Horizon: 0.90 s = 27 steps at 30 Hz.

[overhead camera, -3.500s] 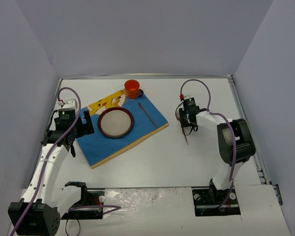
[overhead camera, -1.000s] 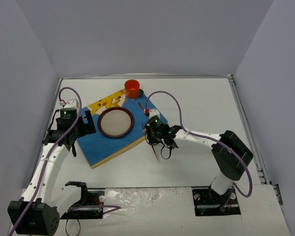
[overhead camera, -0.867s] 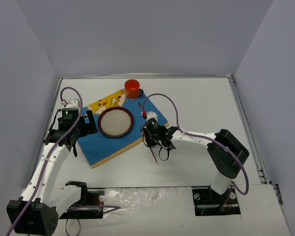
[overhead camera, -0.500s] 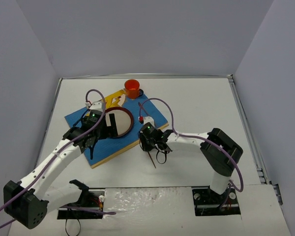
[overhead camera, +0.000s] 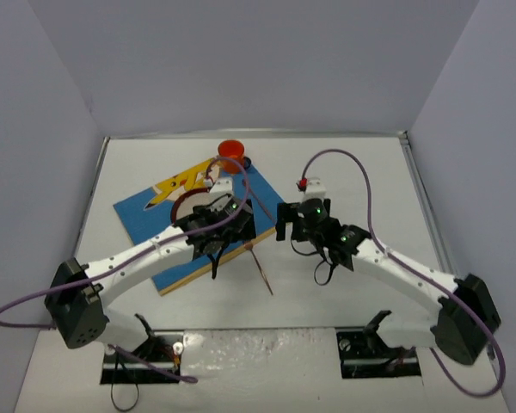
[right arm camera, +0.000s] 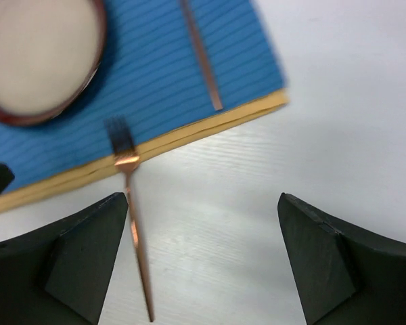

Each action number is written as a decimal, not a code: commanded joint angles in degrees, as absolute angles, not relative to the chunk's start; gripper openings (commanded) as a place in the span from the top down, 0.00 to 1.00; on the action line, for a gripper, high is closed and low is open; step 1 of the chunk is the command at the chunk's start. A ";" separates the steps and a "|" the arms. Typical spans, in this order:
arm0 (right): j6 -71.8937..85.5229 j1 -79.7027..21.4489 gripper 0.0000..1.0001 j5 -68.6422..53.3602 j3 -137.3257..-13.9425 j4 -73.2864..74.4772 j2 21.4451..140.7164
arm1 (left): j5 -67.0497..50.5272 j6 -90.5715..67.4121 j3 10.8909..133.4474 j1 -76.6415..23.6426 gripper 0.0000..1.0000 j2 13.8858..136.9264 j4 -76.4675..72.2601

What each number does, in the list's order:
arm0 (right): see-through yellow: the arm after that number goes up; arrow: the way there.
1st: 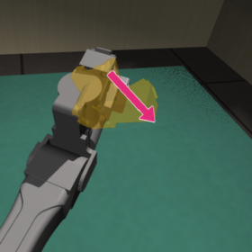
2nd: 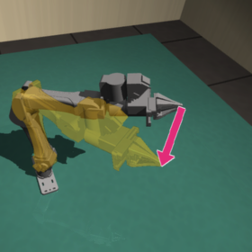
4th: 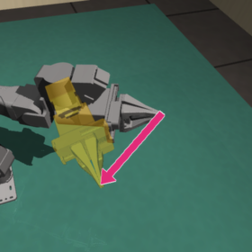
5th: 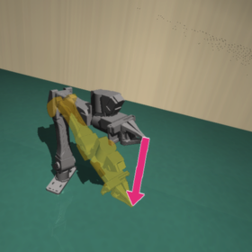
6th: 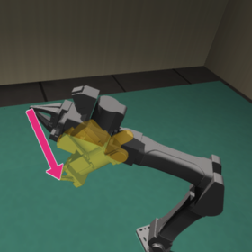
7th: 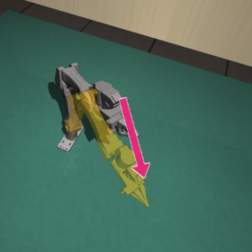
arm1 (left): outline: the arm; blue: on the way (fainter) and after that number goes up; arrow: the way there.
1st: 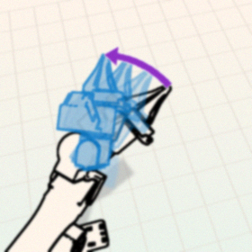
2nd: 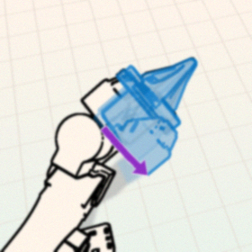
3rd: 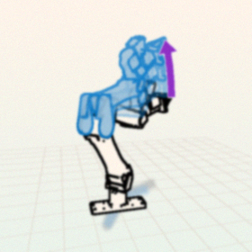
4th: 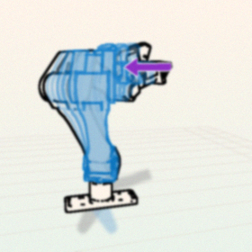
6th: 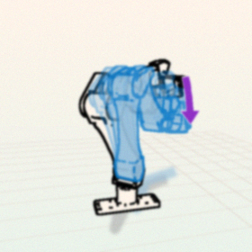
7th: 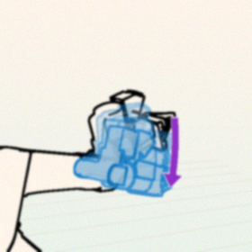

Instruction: Set the dinner table for one person

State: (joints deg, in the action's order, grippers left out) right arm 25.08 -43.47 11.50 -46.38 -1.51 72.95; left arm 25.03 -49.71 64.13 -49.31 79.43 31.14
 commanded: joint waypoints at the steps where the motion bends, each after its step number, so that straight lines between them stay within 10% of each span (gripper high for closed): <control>1: 25.22 -38.68 0.03 18.49 -43.37 3.68 62.42 | 29.44 -56.33 69.78 -51.73 0.03 84.08 33.39; 9: 26.25 -33.39 0.00 25.95 -41.57 7.73 46.35 | 26.02 -61.39 78.42 -55.38 0.04 97.08 39.48; 27: 23.77 -32.08 0.00 24.94 -40.61 7.41 43.70 | 13.30 -65.43 80.29 -55.22 0.47 108.54 39.01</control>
